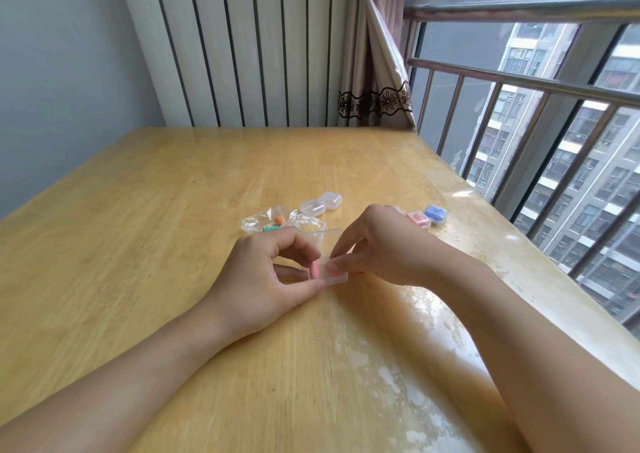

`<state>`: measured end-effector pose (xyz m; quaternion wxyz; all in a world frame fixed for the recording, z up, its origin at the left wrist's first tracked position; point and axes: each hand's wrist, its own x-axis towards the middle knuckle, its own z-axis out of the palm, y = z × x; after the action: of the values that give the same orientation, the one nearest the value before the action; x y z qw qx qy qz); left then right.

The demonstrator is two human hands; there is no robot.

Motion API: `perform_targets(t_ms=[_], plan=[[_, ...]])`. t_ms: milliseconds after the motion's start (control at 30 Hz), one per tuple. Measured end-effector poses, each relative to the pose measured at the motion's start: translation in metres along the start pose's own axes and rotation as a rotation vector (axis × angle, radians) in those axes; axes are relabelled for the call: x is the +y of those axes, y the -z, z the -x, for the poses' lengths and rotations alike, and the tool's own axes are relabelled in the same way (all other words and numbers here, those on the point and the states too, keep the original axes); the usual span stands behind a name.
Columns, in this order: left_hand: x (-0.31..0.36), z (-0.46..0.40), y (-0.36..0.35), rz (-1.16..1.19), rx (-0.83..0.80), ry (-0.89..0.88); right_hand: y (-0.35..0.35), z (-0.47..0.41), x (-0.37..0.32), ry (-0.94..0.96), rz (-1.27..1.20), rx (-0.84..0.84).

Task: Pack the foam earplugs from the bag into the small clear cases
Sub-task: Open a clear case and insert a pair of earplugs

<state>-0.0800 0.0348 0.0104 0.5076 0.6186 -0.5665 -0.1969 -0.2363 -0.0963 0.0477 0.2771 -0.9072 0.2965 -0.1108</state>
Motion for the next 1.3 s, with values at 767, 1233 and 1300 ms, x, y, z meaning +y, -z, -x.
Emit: perform_targets(t_ms=[767, 1233, 1300], plan=[[-0.007, -0.003, -0.002, -0.037, -0.034, 0.045, 0.007, 0.002, 0.009, 0.055, -0.256, 0.004], [-0.014, -0.005, -0.001, -0.106, -0.014, -0.057, -0.002, 0.000, 0.010, 0.141, -0.097, -0.032], [-0.013, -0.005, -0.001, -0.103, -0.004, -0.071, 0.000, -0.001, 0.012, 0.143, -0.153, -0.014]])
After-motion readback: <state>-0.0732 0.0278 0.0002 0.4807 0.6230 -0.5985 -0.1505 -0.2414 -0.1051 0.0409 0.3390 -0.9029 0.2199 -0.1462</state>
